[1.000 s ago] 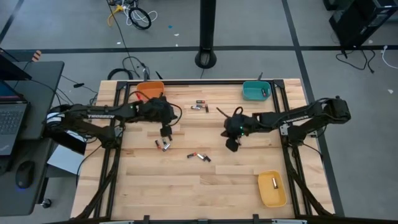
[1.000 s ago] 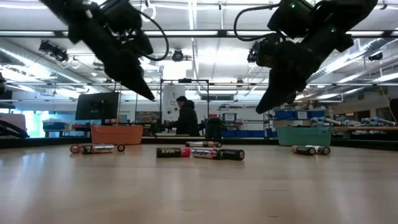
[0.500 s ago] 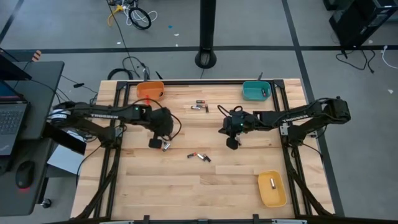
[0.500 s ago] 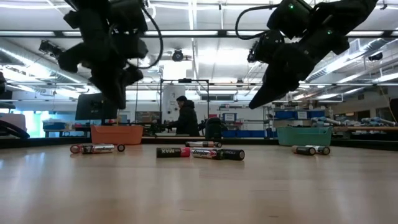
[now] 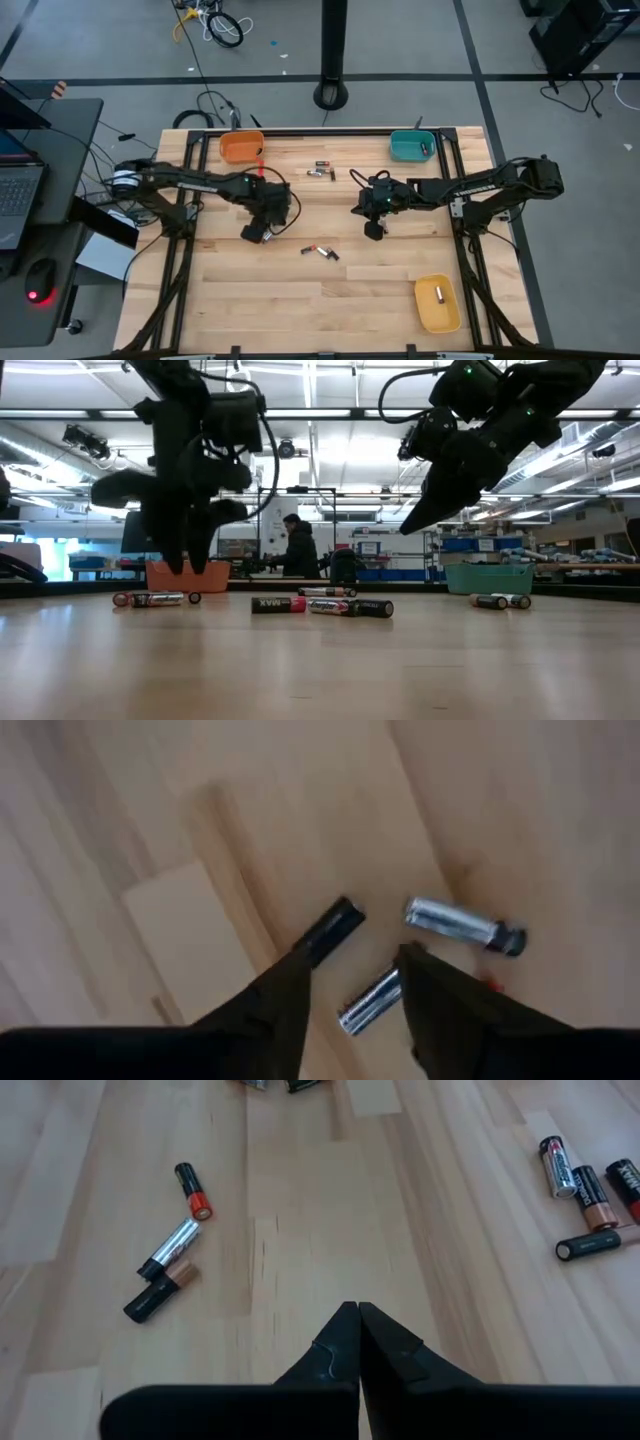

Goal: Sort batteries
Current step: Put the black-orange battery into the orange bin

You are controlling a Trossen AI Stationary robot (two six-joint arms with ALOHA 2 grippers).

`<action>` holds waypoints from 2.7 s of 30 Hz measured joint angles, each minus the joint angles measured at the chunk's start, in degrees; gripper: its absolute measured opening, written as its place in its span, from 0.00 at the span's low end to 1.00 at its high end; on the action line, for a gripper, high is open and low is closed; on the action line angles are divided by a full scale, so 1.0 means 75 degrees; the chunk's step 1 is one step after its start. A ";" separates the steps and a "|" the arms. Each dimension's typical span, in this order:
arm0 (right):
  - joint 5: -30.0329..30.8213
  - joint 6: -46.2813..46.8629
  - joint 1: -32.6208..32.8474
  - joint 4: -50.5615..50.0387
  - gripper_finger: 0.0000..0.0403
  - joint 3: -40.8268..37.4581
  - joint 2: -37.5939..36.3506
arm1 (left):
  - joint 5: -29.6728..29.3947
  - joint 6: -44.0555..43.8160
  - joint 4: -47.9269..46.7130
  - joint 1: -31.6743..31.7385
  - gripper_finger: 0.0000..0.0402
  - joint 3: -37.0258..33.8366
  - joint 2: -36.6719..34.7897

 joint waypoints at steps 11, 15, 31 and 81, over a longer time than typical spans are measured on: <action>-0.0001 0.0000 0.0000 -0.0048 0.02 0.0000 0.0000 | -0.0664 0.0901 0.0286 0.0026 0.44 0.0076 0.0937; -0.0003 0.0000 0.0000 -0.0053 0.02 0.0000 0.0000 | -0.0652 0.0927 0.0317 0.0026 0.43 0.0111 0.1145; -0.0003 -0.0059 0.0000 -0.0065 0.02 0.0003 0.0001 | -0.0559 -0.0283 0.0017 0.0035 0.11 0.0500 0.1219; -0.0078 0.0010 -0.2037 0.0579 0.02 0.0006 0.0000 | -0.1314 -0.4140 -0.0394 0.4622 0.11 0.1466 -0.1248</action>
